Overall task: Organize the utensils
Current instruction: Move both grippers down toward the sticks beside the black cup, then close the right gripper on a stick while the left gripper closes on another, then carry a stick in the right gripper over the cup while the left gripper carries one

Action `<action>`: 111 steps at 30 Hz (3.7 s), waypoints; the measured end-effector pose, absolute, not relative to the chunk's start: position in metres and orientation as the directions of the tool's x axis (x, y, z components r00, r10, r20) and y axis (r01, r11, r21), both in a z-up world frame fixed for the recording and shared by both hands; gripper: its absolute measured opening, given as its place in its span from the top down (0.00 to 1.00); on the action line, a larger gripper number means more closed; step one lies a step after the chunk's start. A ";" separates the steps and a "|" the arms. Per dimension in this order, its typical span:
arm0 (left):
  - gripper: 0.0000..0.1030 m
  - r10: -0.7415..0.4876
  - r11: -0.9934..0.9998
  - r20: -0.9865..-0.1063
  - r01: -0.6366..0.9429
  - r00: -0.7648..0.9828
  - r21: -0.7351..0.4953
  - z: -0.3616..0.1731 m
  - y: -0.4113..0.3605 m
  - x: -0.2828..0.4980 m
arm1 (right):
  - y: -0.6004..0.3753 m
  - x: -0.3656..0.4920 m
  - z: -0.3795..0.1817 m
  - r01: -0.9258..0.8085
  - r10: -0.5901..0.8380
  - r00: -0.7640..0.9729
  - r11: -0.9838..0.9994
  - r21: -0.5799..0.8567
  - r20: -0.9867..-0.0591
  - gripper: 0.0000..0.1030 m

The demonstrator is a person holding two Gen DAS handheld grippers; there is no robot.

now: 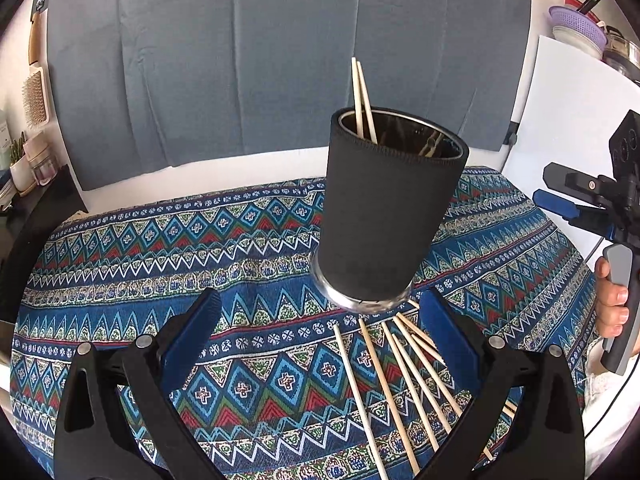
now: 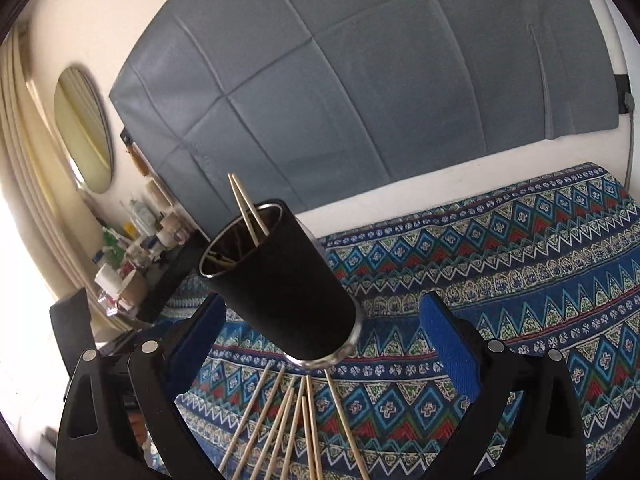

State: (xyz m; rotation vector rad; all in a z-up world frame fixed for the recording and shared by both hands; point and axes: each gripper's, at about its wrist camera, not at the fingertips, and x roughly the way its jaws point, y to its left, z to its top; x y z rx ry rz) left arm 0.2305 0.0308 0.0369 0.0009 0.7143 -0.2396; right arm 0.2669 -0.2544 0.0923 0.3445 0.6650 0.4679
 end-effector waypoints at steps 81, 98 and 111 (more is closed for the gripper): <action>0.95 -0.271 0.962 -0.798 0.148 0.538 -0.227 0.016 0.128 0.217 | -0.255 0.231 0.044 -0.301 0.266 0.646 0.950 0.082 -0.716 0.96; 0.95 -0.279 0.960 -0.686 0.174 0.672 -0.220 0.113 0.117 0.231 | -0.257 0.232 0.130 -0.327 0.356 0.798 0.934 0.146 -0.486 0.95; 0.95 -0.323 0.945 -0.576 0.288 0.751 -0.154 0.167 0.079 0.252 | -0.239 0.247 0.160 -0.402 0.435 0.838 0.900 0.167 -0.330 0.95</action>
